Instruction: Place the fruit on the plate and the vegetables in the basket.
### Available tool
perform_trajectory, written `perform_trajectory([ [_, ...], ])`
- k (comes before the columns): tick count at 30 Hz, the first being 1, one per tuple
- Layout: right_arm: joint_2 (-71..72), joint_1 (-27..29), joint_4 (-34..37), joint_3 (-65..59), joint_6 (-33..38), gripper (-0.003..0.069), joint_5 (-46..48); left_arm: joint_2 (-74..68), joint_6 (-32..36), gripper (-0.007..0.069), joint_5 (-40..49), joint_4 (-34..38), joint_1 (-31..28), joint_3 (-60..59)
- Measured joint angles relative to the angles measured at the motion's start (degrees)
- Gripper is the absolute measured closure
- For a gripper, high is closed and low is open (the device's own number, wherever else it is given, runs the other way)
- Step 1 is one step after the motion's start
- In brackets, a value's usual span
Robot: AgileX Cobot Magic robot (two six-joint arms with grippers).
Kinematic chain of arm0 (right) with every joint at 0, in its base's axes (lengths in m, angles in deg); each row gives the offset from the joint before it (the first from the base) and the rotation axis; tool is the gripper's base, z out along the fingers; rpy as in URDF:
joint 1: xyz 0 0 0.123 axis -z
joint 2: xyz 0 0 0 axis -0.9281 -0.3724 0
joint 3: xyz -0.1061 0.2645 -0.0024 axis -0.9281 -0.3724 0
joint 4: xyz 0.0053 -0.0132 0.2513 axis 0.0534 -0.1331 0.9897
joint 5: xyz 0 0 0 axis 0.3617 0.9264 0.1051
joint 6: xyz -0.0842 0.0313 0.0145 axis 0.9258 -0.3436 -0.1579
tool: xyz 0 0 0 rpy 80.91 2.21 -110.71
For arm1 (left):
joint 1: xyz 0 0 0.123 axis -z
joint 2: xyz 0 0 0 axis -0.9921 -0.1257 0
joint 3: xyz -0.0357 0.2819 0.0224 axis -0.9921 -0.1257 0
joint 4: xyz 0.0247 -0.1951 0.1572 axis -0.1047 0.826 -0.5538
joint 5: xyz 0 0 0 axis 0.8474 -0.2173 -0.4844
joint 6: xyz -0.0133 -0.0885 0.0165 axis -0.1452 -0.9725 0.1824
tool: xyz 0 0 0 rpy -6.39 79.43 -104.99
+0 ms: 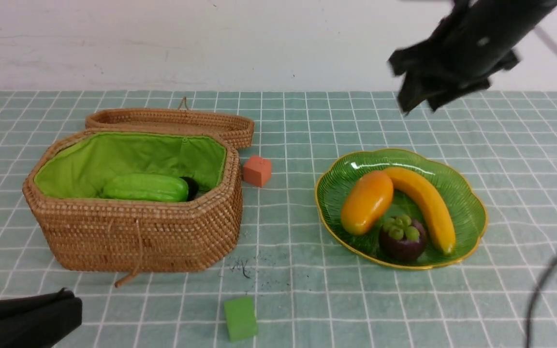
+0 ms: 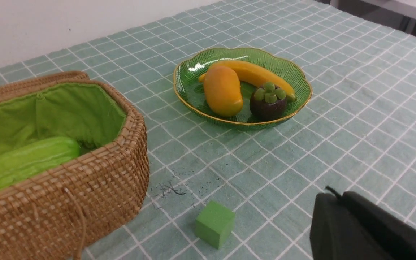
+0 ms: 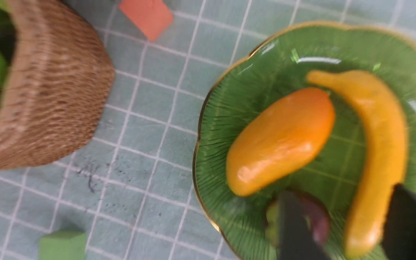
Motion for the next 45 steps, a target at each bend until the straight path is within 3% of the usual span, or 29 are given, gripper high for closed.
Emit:
perform_trajectory([
  [2,6.2,0.0,-0.3,-4.9,0.1,0.0499,0.2,1.6,-2.1,0.0623,-0.7,-0.6,0.0,-1.6],
  [3,13.9,0.0,-0.7,-11.3,0.1,0.0594,0.4,4.1,-4.1,0.0623,-1.9,-0.9,0.0,-4.5],
  [5,22.9,-0.1,-1.1,-19.6,-0.5,0.066,0.8,7.1,-5.5,0.0623,-4.9,-1.2,0.0,-7.6],
  [7,30.3,-0.1,-1.3,-27.0,-1.5,0.0674,1.0,9.3,-6.1,0.0622,-8.5,-2.2,0.0,-10.4],
  [12,55.4,-0.1,-2.3,-51.3,-6.8,0.0673,-0.3,12.8,-6.5,0.062,-16.0,-4.7,0.0,-14.1],
  [17,76.3,-0.1,-4.9,-66.6,-13.3,0.0666,-5.5,12.9,-6.6,0.0617,-15.6,-5.0,0.0,-14.6],
  [22,92.5,-0.1,-11.9,-76.5,-23.2,0.0666,-13.4,12.9,-6.7,0.0613,-13.7,-5.0,0.0,-14.6],
  [24,94.4,-0.1,-13.2,-78.1,-24.7,0.0666,-16.4,12.9,-6.7,0.0612,-13.4,-5.0,0.0,-14.6],
  [28,101.8,-0.1,-18.6,-86.1,-29.7,0.0657,-37.3,12.9,-6.8,0.0606,-11.5,-5.0,0.0,-14.7],
  [33,102.4,-0.2,-21.8,-91.2,-30.3,0.0645,-50.1,13.0,-6.7,0.0603,-10.0,-5.0,0.0,-14.7],
  [42,102.2,-0.2,-28.5,-95.2,-32.9,0.0659,-53.5,13.0,-6.7,0.0594,-7.7,-5.0,0.0,-14.7],
  [45,102.2,2.4,-28.5,-98.7,-34.2,0.0672,-52.3,13.0,-6.7,0.0592,-7.3,-5.0,0.0,-14.7],
])
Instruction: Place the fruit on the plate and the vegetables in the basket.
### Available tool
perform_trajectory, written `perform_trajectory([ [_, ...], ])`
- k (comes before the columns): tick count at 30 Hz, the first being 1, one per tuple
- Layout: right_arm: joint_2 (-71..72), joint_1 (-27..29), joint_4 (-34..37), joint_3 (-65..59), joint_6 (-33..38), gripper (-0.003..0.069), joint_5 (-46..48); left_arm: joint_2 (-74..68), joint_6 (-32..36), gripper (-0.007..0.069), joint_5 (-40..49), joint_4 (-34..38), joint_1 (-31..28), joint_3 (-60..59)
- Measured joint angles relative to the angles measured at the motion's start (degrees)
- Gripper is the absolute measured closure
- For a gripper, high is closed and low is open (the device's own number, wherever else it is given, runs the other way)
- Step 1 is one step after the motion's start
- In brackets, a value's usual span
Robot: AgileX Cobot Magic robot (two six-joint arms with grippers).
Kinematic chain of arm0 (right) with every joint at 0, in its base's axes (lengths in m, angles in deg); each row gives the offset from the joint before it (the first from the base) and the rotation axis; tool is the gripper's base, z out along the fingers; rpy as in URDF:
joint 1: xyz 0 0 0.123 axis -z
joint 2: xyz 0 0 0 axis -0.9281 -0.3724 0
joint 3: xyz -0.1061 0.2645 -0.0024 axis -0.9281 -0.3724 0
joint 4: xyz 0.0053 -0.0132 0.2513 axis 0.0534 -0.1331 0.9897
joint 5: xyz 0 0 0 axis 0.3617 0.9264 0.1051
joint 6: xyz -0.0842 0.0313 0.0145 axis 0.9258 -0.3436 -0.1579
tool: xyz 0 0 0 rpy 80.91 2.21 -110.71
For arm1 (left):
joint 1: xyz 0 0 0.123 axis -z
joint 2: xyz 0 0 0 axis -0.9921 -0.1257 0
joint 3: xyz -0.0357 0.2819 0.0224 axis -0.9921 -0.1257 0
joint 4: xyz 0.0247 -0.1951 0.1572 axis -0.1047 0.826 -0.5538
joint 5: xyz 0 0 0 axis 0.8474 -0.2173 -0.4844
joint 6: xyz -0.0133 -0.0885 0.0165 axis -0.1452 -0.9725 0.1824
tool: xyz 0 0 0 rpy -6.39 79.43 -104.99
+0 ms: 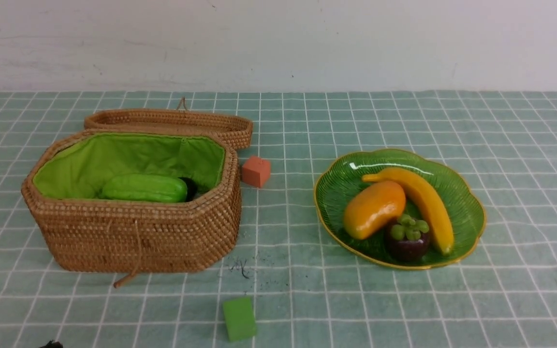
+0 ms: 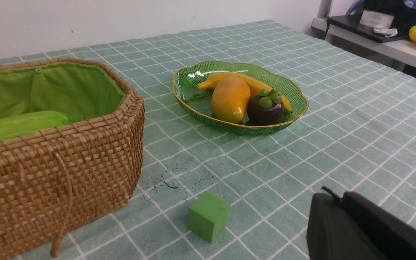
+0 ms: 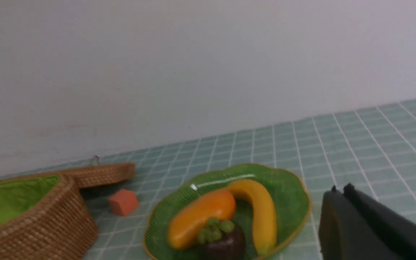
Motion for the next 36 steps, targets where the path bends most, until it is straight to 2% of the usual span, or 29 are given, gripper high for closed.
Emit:
perform_trajectory([
  [4,0.0,7.2,0.1,-7.9,-0.2,0.0673,-1.6,0.0,0.0,0.0585,0.1,0.0,0.0,0.0],
  [6,0.0,8.8,0.1,-11.1,-0.2,0.0673,-3.4,0.0,0.0,0.0585,0.1,0.0,0.0,0.0],
  [14,0.0,9.8,-0.8,-13.6,0.2,0.0673,-7.7,0.0,0.0,0.0585,0.1,0.0,0.0,0.0],
  [18,0.0,9.8,3.3,-13.6,7.7,0.0673,-7.1,0.0,0.0,0.0585,0.1,0.0,0.0,0.0],
  [20,0.0,9.9,11.4,-13.6,19.3,0.0673,-4.4,0.0,0.0,0.0584,0.1,0.0,0.0,0.0],
  [22,0.1,10.3,16.4,-13.6,26.6,0.0673,-1.7,0.0,0.0,0.0581,0.1,0.0,0.0,0.0],
  [24,0.1,10.7,18.8,-13.6,30.6,0.0673,0.8,0.0,0.0,0.0577,0.1,0.0,0.0,0.0],
  [27,0.1,11.0,20.1,-13.4,33.6,0.0673,2.5,0.0,0.0,0.0573,0.2,0.0,0.0,0.0],
  [36,0.1,11.0,20.6,-13.4,34.6,0.0668,2.8,0.0,0.0,0.0571,0.2,0.0,0.0,0.0],
])
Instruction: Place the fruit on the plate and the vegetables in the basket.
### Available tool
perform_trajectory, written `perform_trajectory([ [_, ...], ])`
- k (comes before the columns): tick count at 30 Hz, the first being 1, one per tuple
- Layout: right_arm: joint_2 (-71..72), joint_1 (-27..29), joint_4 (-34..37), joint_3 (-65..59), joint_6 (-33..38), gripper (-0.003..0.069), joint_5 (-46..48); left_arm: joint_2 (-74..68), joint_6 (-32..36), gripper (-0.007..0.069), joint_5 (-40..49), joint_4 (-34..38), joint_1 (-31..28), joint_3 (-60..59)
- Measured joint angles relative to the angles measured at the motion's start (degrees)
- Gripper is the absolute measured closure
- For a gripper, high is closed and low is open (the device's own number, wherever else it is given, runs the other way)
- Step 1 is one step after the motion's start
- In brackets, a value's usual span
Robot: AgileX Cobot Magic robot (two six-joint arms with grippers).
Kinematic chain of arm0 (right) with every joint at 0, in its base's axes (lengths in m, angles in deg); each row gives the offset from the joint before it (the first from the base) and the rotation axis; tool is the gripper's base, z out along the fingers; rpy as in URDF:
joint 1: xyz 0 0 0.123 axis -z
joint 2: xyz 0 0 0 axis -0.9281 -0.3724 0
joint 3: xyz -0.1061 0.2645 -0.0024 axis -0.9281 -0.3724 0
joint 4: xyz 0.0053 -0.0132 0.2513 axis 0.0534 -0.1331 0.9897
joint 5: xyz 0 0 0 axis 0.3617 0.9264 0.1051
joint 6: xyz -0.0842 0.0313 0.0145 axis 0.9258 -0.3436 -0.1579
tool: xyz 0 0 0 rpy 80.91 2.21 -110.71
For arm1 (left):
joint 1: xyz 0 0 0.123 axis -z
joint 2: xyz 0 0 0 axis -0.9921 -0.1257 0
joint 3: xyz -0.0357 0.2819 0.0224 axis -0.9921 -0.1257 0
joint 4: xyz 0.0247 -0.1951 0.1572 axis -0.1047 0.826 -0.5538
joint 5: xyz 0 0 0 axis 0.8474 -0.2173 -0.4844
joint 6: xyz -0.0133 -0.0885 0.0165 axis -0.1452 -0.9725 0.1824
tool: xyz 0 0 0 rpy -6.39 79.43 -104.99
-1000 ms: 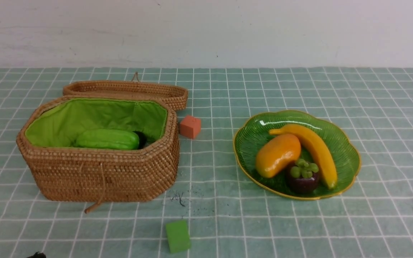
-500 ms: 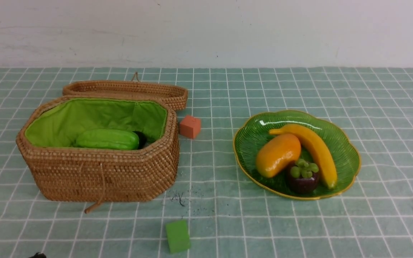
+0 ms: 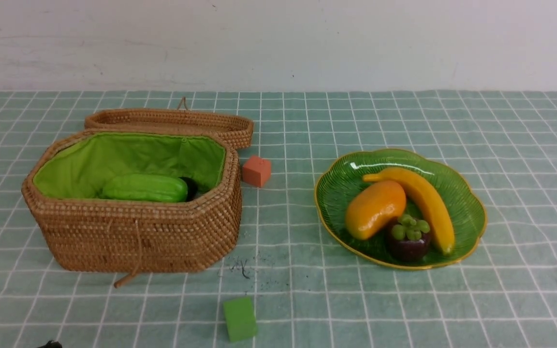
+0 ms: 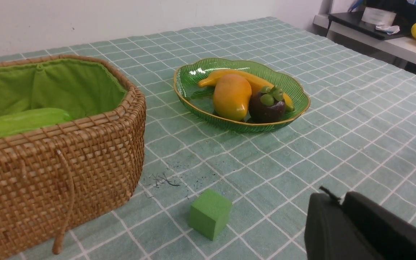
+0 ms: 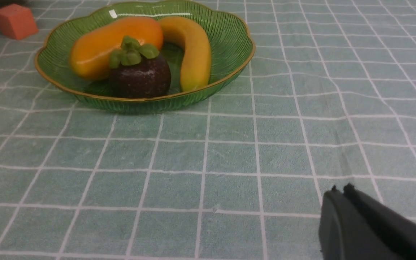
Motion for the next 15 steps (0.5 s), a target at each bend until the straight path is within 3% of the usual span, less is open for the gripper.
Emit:
perform_trajectory([
  [15,0.0,0.0,0.0,0.0,0.0,0.0657,0.0,0.0,0.0,0.0559,0.0,0.0,0.0,0.0],
])
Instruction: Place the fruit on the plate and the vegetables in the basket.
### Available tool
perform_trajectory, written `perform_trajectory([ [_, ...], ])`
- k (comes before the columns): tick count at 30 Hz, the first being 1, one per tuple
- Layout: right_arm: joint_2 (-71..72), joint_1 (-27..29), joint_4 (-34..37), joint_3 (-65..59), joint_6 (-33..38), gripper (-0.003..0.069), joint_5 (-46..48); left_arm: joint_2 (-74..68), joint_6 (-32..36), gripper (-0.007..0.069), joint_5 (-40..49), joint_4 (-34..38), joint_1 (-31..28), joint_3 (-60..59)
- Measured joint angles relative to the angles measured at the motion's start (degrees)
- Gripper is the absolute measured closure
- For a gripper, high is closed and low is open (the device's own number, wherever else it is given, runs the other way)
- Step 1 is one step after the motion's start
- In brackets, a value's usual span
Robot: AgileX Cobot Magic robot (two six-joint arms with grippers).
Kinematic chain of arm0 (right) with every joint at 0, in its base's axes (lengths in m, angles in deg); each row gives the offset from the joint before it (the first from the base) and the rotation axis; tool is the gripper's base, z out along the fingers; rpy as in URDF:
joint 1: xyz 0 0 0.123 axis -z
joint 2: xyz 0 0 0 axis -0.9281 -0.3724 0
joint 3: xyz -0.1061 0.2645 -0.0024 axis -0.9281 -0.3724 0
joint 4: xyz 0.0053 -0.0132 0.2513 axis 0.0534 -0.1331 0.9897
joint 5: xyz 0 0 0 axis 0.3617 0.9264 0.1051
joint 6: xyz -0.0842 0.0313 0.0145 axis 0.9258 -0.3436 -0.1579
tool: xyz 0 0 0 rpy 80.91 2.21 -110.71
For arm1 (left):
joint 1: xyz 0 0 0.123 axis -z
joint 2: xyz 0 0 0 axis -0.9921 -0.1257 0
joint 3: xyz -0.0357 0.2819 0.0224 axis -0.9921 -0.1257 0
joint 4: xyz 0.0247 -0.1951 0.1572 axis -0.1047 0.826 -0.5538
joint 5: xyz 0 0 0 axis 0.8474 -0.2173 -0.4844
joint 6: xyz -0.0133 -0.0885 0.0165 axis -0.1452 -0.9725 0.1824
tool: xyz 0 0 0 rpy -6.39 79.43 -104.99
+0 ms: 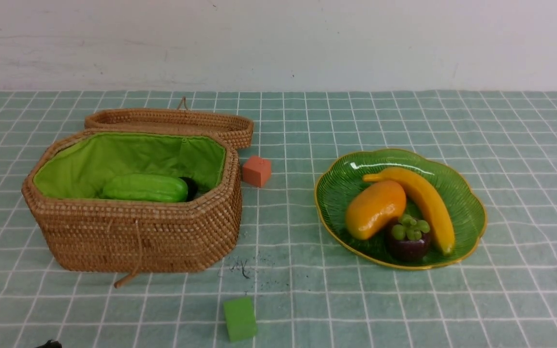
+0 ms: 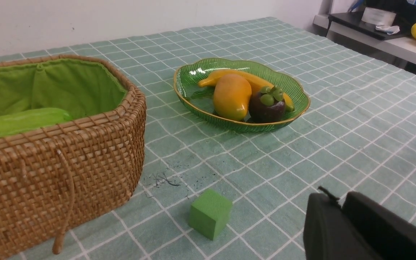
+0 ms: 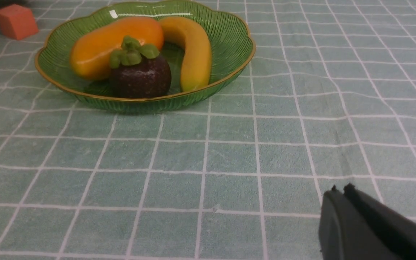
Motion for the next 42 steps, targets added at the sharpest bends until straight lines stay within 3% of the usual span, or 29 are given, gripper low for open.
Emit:
perform_trajectory([
  [4,0.0,0.0,0.0,0.0,0.0,0.0655,0.0,0.2,1.5,0.0554,-0.6,0.7,-1.8,-0.6],
  [6,0.0,0.0,0.0,0.0,0.0,0.0655,0.0,1.4,4.8,0.0556,-1.7,3.0,-7.5,-1.2],
  [7,0.0,0.0,0.0,0.0,0.0,0.0655,0.0,1.6,5.2,0.0556,-1.7,3.4,-7.5,-1.3],
  [12,0.0,0.0,0.0,0.0,0.0,0.0653,0.0,9.1,18.3,0.0638,-9.1,19.6,-30.0,-7.4],
  [17,0.0,0.0,0.0,0.0,0.0,0.0652,0.1,10.1,25.3,0.0638,-8.6,27.9,-42.7,-15.7],
  [22,0.0,0.0,0.0,0.0,0.0,0.0646,0.1,10.1,21.5,0.0638,1.4,27.2,-44.1,-16.6],
  [28,0.0,0.0,0.0,0.0,0.0,0.0639,0.1,10.1,18.4,0.0638,1.3,26.7,-44.1,-16.6],
  [42,0.0,0.0,0.0,0.0,0.0,0.0624,0.1,10.1,18.0,0.0638,1.3,26.5,-44.1,-16.6],
])
